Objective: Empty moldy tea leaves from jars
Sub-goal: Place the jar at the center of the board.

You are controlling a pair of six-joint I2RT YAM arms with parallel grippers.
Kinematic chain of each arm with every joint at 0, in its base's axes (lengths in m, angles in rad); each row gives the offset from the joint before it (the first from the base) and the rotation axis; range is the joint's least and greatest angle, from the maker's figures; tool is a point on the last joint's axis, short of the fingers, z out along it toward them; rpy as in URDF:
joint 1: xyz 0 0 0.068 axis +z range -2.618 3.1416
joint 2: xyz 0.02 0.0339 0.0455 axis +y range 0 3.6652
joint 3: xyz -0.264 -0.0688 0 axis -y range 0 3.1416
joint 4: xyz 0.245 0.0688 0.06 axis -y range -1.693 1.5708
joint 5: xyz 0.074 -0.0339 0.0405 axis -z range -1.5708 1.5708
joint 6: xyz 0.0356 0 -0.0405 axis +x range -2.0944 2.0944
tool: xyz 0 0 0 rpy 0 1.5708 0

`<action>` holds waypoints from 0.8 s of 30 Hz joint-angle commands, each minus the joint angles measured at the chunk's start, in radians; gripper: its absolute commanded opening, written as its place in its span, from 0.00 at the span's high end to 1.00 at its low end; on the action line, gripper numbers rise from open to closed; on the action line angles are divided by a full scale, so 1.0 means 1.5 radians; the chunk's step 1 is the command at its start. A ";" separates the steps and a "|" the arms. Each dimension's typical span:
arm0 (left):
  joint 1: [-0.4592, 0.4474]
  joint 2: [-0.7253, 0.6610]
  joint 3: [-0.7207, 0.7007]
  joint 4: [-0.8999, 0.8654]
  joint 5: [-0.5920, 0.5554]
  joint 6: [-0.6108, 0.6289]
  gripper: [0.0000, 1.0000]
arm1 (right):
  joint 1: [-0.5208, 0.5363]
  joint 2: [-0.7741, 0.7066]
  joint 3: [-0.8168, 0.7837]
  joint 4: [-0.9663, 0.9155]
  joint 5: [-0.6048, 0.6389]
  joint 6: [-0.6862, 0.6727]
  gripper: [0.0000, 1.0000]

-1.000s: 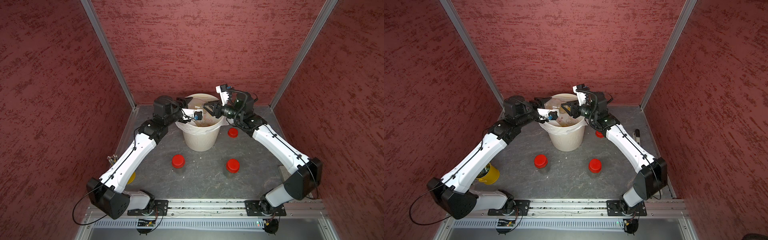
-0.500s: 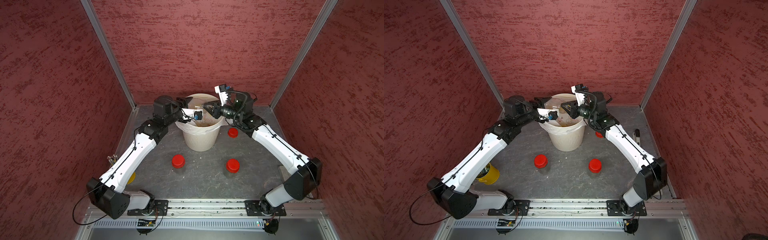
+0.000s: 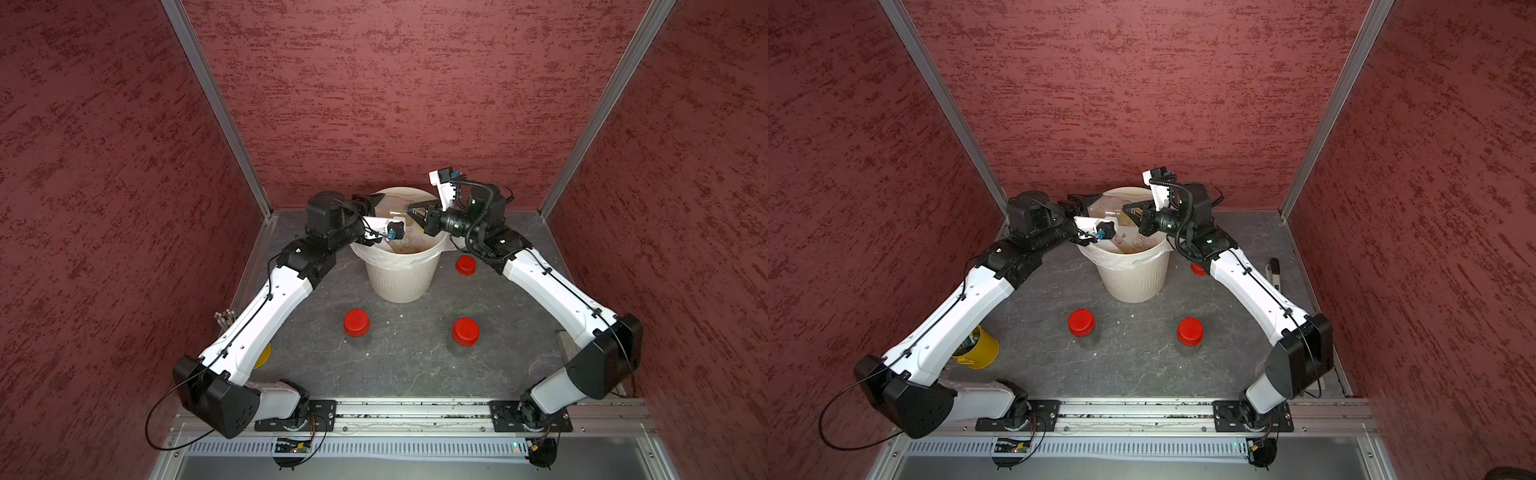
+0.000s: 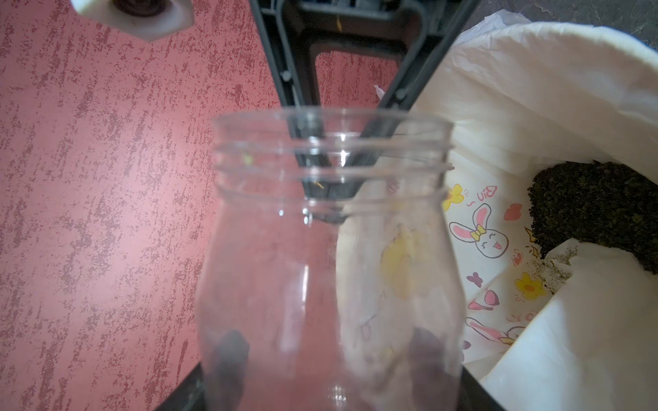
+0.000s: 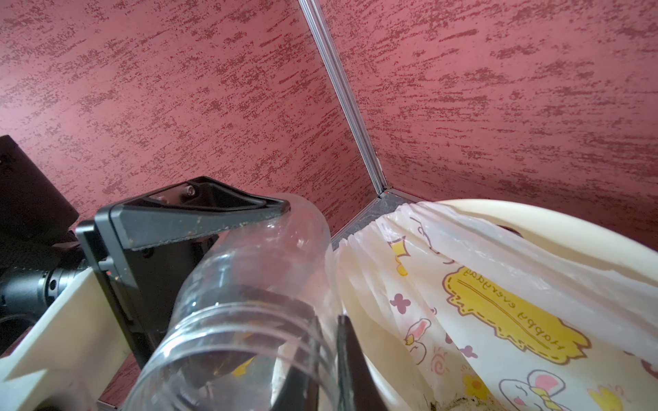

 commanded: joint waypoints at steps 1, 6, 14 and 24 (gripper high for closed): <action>0.000 0.002 -0.001 0.044 0.025 -0.022 0.38 | 0.019 0.005 0.022 0.015 -0.037 0.008 0.91; -0.001 -0.002 -0.007 0.051 0.019 -0.020 0.36 | 0.025 0.006 0.017 0.022 -0.043 0.018 1.00; -0.002 -0.009 -0.020 0.066 -0.001 -0.011 0.29 | 0.027 -0.004 0.013 0.022 -0.016 0.018 1.00; 0.000 -0.033 -0.044 0.074 -0.016 -0.015 0.02 | 0.019 -0.018 0.022 0.000 0.011 0.006 1.00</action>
